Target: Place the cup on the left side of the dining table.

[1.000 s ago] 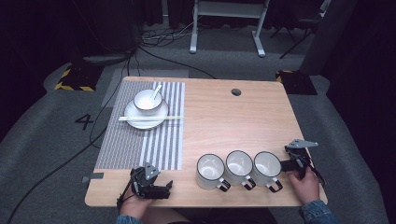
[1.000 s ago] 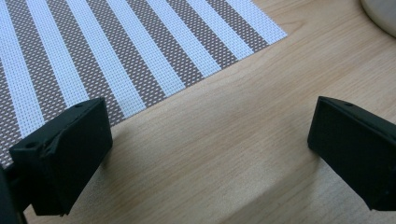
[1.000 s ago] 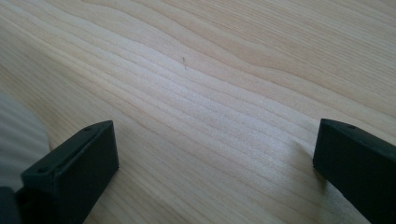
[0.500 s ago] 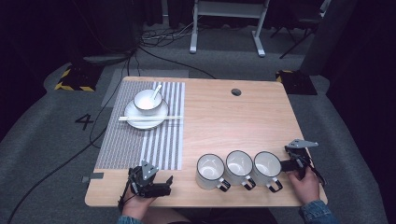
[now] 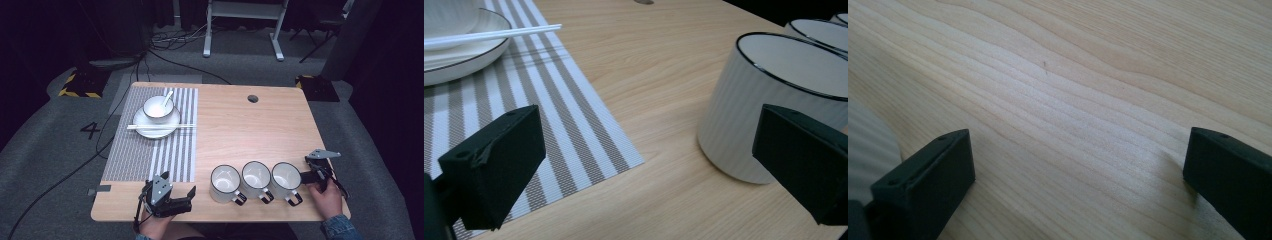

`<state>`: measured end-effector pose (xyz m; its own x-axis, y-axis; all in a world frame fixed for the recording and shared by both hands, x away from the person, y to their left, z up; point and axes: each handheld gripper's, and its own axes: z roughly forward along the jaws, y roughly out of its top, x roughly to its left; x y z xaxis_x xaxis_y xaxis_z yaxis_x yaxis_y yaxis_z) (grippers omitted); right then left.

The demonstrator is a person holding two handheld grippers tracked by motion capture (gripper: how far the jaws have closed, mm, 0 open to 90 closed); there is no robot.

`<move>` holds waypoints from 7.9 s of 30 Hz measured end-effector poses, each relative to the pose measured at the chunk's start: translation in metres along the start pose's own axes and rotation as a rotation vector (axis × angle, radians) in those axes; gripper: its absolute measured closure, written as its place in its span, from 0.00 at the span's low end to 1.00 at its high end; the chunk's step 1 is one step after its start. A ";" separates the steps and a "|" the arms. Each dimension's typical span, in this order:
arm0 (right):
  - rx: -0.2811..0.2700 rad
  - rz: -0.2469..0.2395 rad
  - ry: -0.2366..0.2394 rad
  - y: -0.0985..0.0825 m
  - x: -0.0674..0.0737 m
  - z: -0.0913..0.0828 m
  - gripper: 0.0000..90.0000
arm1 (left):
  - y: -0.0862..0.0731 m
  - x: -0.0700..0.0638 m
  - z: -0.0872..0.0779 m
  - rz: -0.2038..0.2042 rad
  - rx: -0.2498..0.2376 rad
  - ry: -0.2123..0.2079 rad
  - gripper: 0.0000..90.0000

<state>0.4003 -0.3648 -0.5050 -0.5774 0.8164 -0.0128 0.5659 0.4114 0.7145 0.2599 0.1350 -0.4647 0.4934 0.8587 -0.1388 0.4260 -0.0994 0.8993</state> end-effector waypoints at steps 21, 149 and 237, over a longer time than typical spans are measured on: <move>-0.001 -0.007 -0.003 -0.001 0.000 0.000 0.00 | 0.016 -0.046 0.024 0.132 0.055 -0.126 0.01; -0.001 -0.007 -0.004 0.001 -0.001 0.001 0.00 | 0.071 -0.035 0.057 0.150 -0.005 -0.026 0.04; -0.001 0.008 -0.012 0.000 0.001 0.000 0.00 | 0.063 0.084 0.131 0.041 0.289 0.269 0.02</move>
<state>0.3999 -0.3645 -0.5052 -0.5656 0.8245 -0.0158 0.5700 0.4048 0.7150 0.4275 0.1355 -0.4742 0.3146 0.9483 0.0427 0.6250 -0.2407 0.7426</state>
